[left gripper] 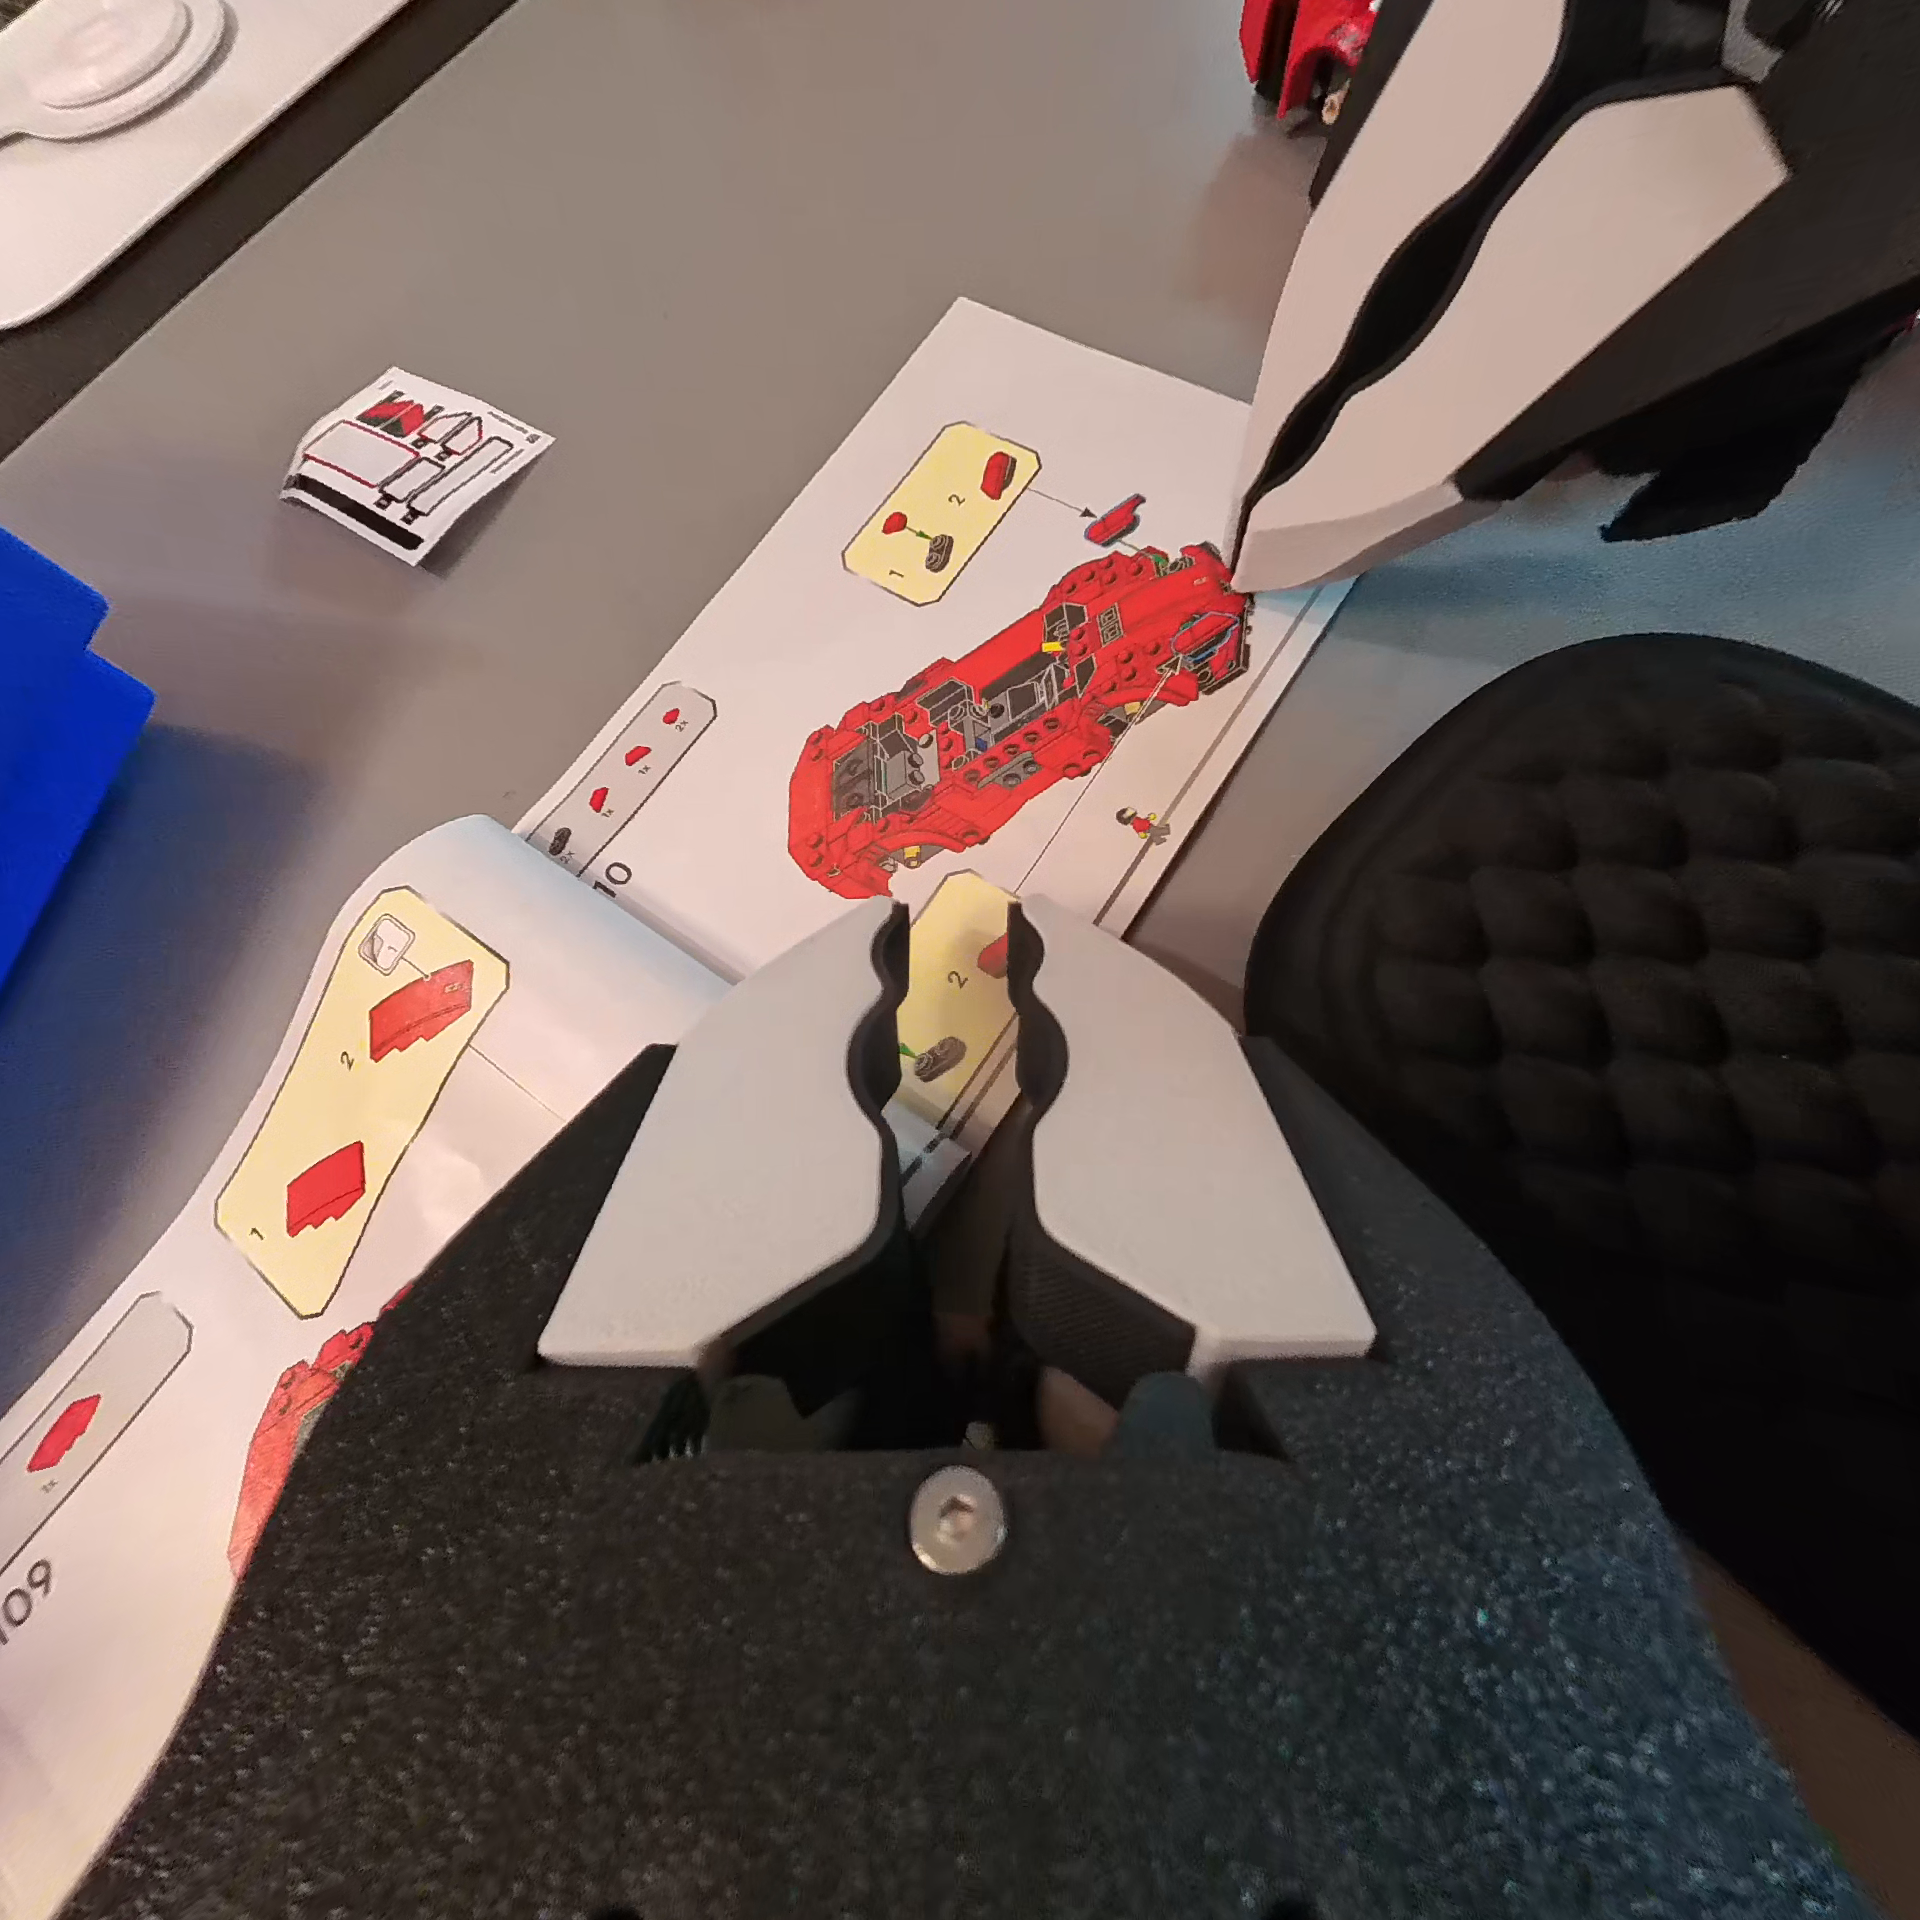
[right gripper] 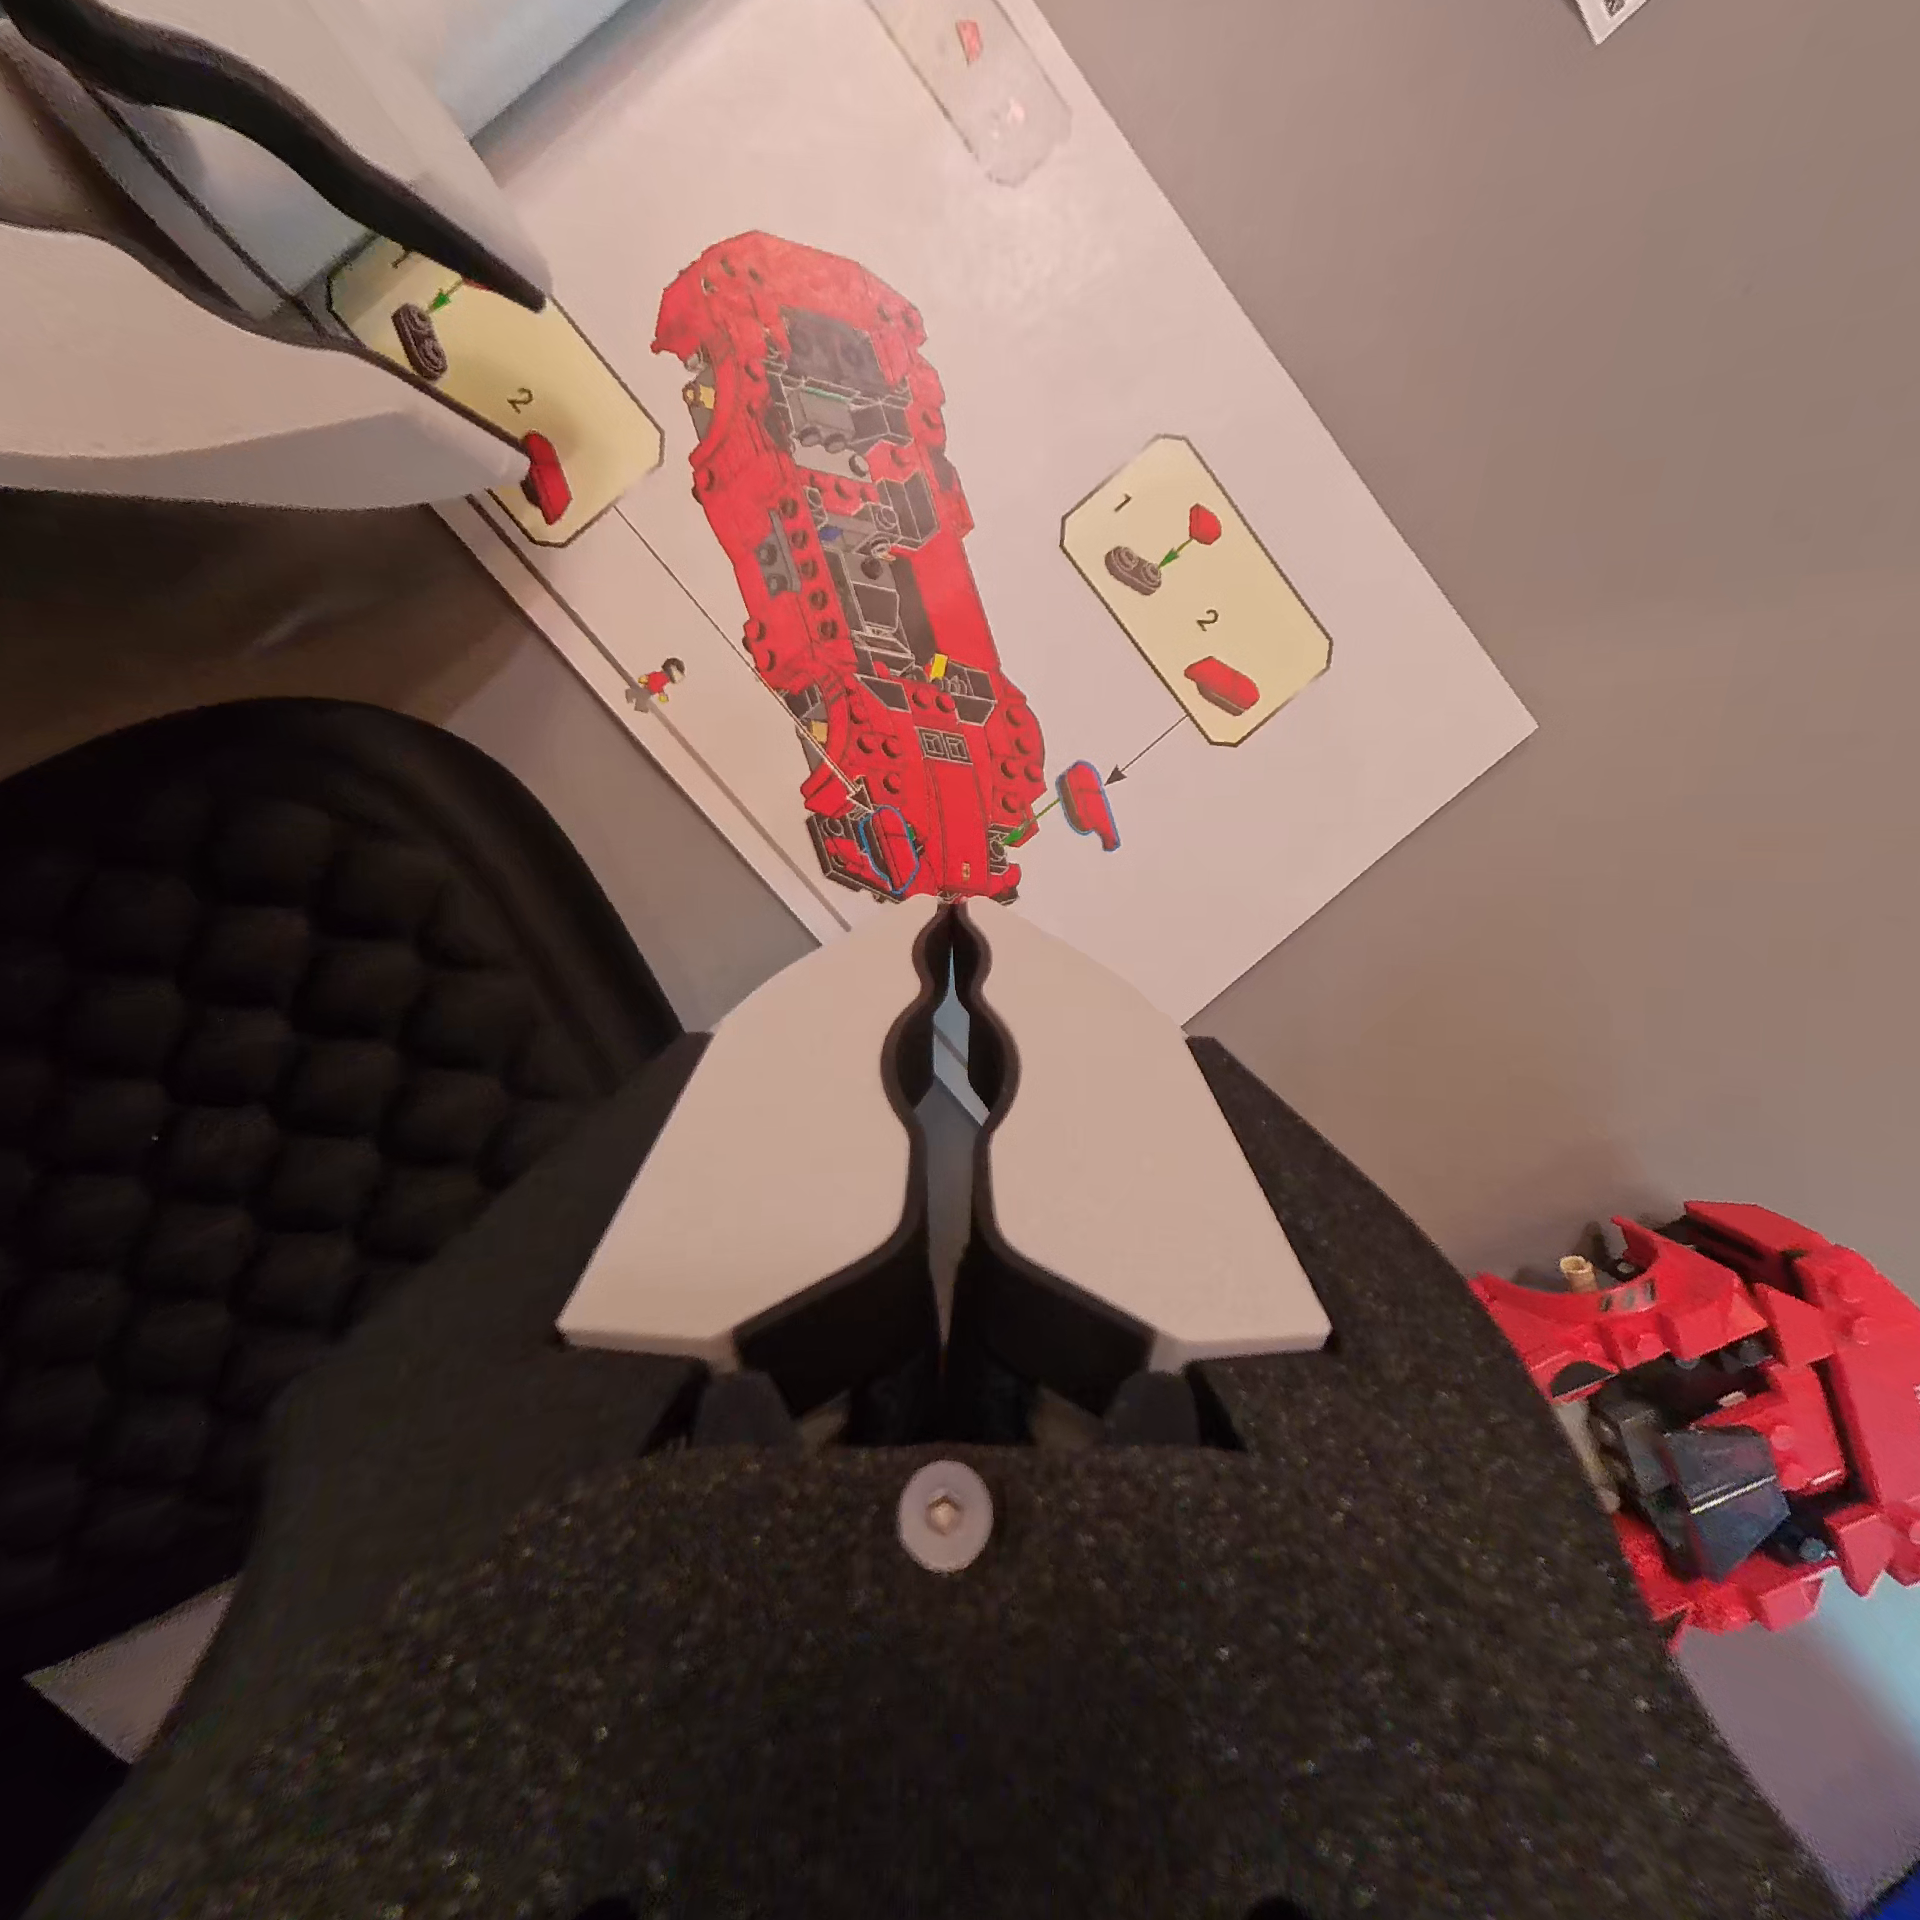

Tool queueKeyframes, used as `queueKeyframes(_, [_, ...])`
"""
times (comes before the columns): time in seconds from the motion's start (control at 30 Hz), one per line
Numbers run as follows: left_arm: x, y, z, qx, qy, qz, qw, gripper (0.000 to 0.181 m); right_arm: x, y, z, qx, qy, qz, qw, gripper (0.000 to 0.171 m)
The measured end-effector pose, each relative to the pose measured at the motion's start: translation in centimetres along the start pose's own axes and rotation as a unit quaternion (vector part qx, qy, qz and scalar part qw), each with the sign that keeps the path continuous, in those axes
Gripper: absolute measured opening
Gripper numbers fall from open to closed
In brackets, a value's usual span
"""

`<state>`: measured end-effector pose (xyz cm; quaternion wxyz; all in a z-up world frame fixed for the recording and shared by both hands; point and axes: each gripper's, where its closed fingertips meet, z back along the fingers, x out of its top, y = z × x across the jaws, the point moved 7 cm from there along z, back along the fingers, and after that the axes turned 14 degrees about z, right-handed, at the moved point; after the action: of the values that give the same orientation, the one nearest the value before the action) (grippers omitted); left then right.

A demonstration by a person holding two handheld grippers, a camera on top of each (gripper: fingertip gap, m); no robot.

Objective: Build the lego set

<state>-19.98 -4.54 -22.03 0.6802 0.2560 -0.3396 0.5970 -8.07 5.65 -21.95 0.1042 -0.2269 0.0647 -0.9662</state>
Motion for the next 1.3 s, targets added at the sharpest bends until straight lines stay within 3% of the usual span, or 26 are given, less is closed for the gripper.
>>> queueKeyframes(0.03, [0.0,0.0,0.0,0.000,-0.002,0.000,1.000,0.017,0.0,0.0,0.0,0.000,-0.003,-0.004,1.000,0.000])
queueKeyframes(0.47, [0.2,0.1,0.1,0.014,-0.013,-0.007,1.000,0.017,-0.6,0.3,0.0,0.007,-0.060,-0.039,0.997,0.001])
queueKeyframes(0.53, [0.3,0.1,0.2,0.019,-0.015,-0.006,1.000,0.017,-0.8,0.7,0.1,0.042,-0.086,-0.041,0.995,0.009])
queueKeyframes(0.6, [0.4,0.0,0.2,0.013,-0.019,-0.005,1.000,0.017,-1.6,0.2,0.7,0.024,-0.086,-0.051,0.995,0.015])
queueKeyframes(0.7, [0.5,0.1,0.3,0.012,-0.020,0.003,1.000,0.017,-3.3,-0.7,4.2,-0.043,-0.132,-0.056,0.989,0.013])
queueKeyframes(0.8, [0.6,0.1,0.1,0.002,-0.017,0.011,1.000,0.017,-6.0,-1.3,8.1,-0.049,-0.176,-0.092,0.979,0.015])
queueKeyframes(1.0, [0.6,-0.3,-0.5,-0.027,-0.006,0.019,0.999,0.018,-12.6,-2.4,14.3,-0.090,-0.187,-0.150,0.967,0.018])
queueKeyframes(1.17, [1.9,-0.6,0.8,-0.040,-0.009,0.023,0.999,0.019,-15.9,-2.7,17.2,-0.119,-0.165,-0.173,0.964,0.019])
queueKeyframes(1.3, [2.6,-1.0,1.2,-0.074,0.007,0.012,0.997,0.035,-17.5,-3.2,17.9,-0.110,-0.171,-0.195,0.960,0.023])
